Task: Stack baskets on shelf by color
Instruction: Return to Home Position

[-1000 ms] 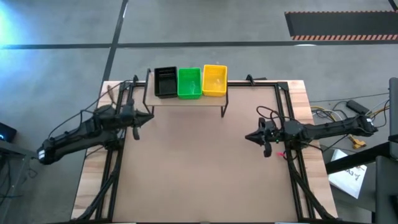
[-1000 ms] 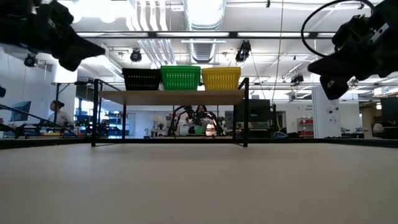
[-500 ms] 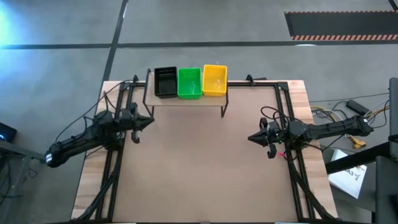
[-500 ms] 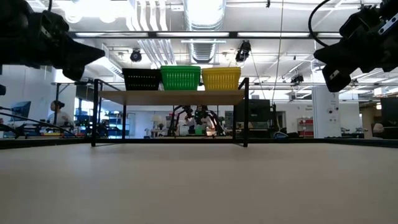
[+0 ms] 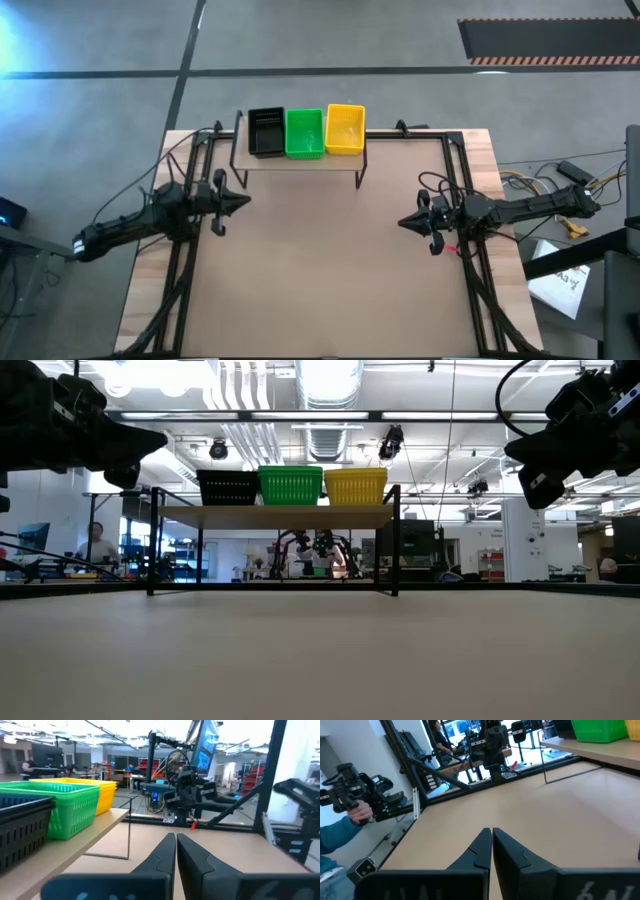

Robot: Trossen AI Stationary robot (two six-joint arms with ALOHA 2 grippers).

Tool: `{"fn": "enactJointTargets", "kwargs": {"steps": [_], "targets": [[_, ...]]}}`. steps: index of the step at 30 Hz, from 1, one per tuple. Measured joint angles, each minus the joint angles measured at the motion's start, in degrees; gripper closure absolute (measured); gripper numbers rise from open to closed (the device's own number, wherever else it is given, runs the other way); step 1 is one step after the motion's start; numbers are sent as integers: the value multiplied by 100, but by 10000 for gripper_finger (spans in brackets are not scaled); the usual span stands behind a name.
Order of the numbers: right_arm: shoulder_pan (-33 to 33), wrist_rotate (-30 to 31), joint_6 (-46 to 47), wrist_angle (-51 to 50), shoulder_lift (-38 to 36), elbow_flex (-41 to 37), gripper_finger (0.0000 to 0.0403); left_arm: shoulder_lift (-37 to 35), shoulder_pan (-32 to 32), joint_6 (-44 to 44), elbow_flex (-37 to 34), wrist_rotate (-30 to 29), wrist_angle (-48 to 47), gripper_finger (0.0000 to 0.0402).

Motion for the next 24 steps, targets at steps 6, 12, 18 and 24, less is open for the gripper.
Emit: {"fn": "enactJointTargets", "kwargs": {"steps": [6,12,18,24], "targets": [[0,12,-59,-2,0,-2,394,3,-626,592,-3,-1234,-400,402],[-2,47,-226,-171,-2,-2,394,15,-773,844,-10,-1318,-536,402],[-2,371,-291,-427,-2,-2,394,47,-773,941,-14,-1382,-561,402],[-8,469,-549,-442,-33,-4,394,255,-773,840,-16,-1391,-524,402]]}}
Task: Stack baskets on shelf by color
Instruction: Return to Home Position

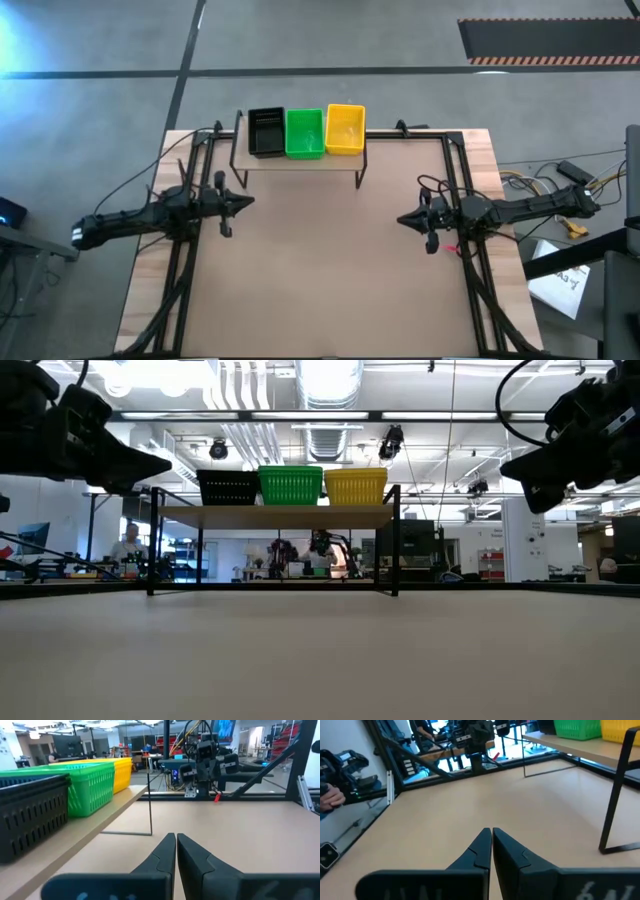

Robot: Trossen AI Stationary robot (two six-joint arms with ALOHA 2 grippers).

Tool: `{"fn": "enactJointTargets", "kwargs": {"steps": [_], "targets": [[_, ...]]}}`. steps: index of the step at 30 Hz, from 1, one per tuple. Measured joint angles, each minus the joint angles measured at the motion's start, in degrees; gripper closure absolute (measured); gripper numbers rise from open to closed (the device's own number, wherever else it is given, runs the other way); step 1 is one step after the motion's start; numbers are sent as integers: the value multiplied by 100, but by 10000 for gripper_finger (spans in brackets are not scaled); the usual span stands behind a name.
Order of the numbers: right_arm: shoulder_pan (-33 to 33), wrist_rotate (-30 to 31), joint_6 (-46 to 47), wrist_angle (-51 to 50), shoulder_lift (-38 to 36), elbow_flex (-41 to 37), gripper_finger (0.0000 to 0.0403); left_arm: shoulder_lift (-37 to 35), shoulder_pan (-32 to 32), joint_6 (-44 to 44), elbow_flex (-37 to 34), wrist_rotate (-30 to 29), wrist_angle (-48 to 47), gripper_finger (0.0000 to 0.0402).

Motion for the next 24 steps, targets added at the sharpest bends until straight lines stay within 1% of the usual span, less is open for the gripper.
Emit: {"fn": "enactJointTargets", "kwargs": {"steps": [5,11,14,17,24], "targets": [[-40,12,-228,-203,-345,0,394,160,0,0,-2,-48,27,402],[-37,470,-442,-776,-1135,0,394,334,0,0,-5,-46,84,402],[-33,447,-681,-795,-1403,0,394,414,0,2,-5,-40,109,402],[-43,460,-972,-800,-1559,0,394,487,0,2,-5,-38,118,402],[-48,588,-1183,-798,-1608,0,394,545,-33,2,-5,-32,107,402]]}}
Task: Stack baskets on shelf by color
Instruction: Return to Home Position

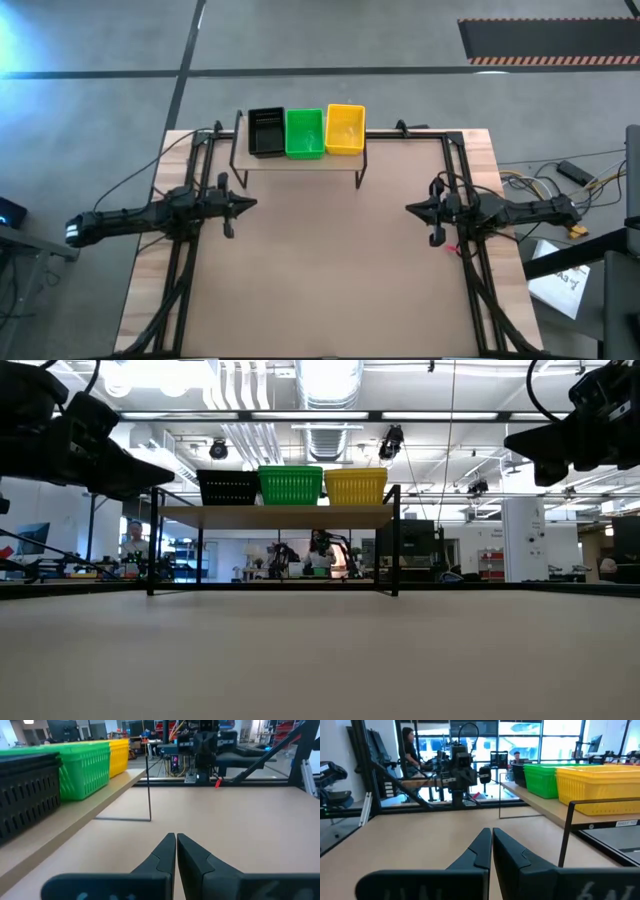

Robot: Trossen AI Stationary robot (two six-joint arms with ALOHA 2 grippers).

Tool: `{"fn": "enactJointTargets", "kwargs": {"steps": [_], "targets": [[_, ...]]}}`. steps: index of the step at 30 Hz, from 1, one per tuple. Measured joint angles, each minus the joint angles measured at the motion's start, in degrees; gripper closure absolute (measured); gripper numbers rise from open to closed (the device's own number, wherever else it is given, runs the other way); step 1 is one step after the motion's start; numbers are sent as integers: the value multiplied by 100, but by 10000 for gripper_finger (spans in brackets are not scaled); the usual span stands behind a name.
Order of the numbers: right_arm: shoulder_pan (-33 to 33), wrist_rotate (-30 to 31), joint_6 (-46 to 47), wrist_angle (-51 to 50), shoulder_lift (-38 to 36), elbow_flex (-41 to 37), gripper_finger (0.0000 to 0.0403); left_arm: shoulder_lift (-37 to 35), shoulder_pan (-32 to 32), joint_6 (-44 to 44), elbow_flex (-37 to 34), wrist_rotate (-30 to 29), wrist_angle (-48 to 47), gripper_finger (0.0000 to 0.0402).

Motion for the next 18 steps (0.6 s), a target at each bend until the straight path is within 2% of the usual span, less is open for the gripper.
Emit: {"fn": "enactJointTargets", "kwargs": {"steps": [18], "targets": [[0,11,-519,-17,113,-2,394,-390,-80,0,-2,15,11,402]]}}
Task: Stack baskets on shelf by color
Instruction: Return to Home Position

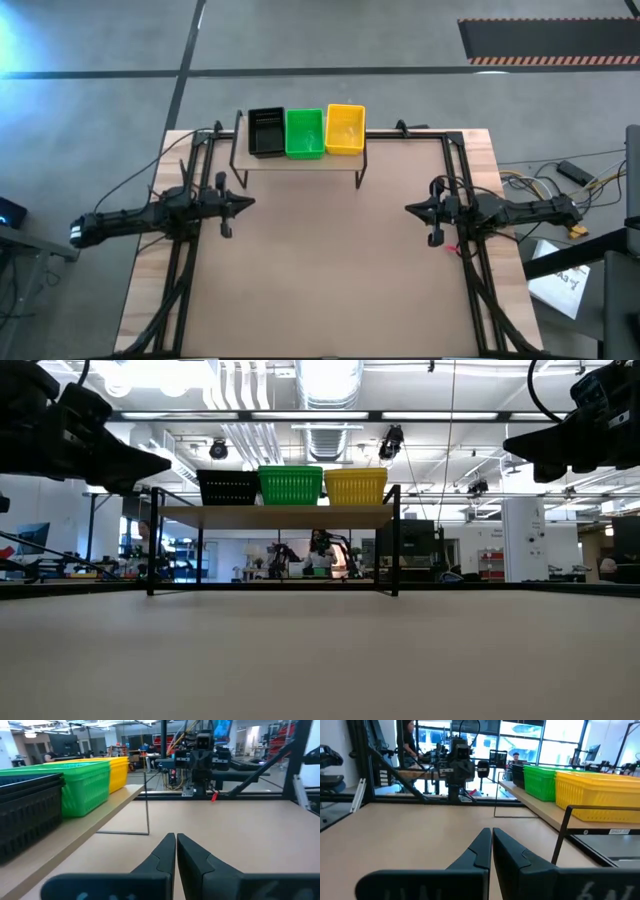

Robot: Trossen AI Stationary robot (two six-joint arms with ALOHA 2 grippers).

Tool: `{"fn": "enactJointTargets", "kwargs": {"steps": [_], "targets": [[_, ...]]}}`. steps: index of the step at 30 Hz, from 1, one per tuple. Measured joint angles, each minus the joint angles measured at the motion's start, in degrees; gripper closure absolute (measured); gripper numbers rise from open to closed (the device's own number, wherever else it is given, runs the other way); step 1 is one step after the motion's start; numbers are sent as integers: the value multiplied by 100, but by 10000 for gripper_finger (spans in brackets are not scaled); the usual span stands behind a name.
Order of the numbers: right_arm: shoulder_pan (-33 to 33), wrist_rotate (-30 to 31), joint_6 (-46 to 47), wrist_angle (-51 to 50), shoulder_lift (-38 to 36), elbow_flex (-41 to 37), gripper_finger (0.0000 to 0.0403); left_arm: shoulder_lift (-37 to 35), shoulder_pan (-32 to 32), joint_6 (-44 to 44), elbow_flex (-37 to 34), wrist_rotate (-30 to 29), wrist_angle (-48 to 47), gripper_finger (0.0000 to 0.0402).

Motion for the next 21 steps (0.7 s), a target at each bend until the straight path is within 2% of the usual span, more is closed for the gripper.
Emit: {"fn": "enactJointTargets", "kwargs": {"steps": [21], "targets": [[-1,0,217,14,0,0,394,-242,-125,0,0,-3,4,402]]}}
